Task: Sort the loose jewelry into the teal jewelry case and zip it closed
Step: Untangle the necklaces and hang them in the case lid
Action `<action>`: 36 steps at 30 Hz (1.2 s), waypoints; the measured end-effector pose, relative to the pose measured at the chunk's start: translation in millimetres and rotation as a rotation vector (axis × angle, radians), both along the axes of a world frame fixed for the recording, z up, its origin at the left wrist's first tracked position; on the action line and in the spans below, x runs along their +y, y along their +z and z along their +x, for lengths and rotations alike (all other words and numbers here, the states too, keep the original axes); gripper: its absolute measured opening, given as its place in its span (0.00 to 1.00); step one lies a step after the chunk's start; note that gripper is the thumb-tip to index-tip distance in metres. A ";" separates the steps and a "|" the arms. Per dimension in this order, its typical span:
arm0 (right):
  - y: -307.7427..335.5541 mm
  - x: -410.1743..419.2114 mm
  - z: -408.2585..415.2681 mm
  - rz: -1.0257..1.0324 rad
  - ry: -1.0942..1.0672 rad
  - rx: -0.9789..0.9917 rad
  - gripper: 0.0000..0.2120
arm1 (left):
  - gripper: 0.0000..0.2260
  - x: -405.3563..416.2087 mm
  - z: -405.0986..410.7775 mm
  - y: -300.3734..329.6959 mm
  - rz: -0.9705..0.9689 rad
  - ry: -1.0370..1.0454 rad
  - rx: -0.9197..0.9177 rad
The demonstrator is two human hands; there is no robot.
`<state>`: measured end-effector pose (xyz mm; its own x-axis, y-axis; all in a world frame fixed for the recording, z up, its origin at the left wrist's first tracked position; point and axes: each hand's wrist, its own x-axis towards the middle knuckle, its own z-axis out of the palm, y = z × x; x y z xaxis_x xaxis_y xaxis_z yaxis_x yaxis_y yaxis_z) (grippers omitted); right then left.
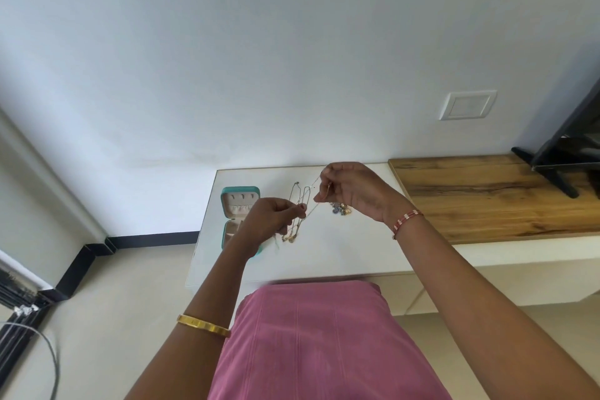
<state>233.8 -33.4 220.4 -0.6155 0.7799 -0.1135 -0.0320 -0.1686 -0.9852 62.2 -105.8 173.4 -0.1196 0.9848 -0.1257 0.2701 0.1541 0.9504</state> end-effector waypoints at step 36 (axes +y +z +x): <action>-35.8 48.6 8.4 -0.083 -0.413 -0.151 0.12 | 0.07 0.6 -8.1 -53.6 -0.053 0.444 -0.608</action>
<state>242.2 15.2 184.6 -0.2256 0.9414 -0.2509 0.0299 -0.2507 -0.9676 54.1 -105.2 119.7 -0.3983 0.8508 -0.3427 -0.3982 0.1762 0.9002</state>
